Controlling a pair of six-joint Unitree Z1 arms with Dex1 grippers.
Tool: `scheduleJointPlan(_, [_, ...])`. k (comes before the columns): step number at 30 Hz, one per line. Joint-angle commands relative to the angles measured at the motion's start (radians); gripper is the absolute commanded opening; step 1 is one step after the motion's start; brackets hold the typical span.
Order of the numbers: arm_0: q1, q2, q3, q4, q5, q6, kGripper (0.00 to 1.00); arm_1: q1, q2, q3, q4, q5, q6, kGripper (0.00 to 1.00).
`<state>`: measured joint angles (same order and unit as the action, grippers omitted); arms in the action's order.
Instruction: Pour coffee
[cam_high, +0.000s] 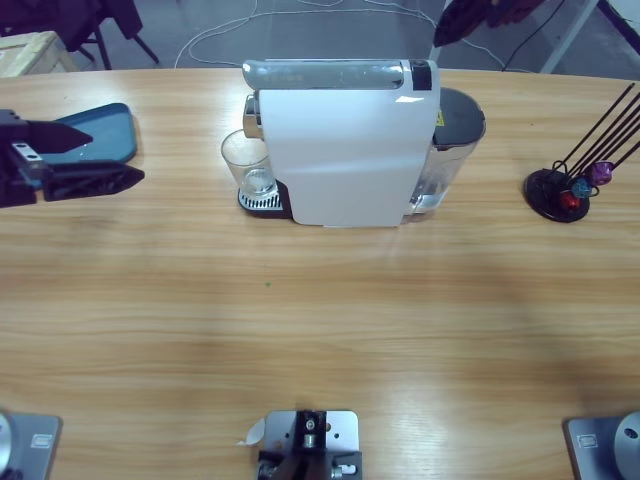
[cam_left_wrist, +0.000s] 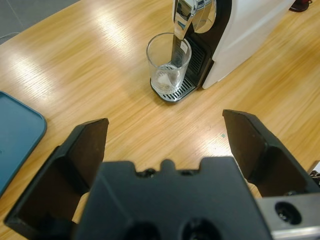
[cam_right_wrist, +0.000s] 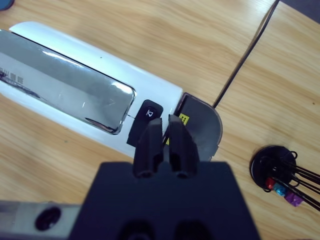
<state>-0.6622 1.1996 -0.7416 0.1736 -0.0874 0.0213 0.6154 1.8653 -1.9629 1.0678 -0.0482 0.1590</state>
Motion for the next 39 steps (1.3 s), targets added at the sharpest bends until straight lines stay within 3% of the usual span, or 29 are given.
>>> scheduleJointPlan(1, [-0.01,0.038,0.042,-0.019,0.012,-0.012,1.0,0.008,0.068,-0.002,0.0,0.045,-0.011,0.0])
scheduleJointPlan(27, [-0.01,0.043,0.047,-0.028,0.01,-0.015,1.0,0.016,0.091,0.014,0.001,0.061,-0.027,0.0])
scheduleJointPlan(34, [-0.01,0.039,0.066,-0.046,0.009,-0.018,1.0,0.021,0.101,0.056,0.013,0.033,-0.029,0.0])
scheduleJointPlan(39, [-0.01,0.037,0.062,-0.055,0.009,-0.018,1.0,0.021,0.026,-0.014,0.015,0.002,-0.073,0.0])
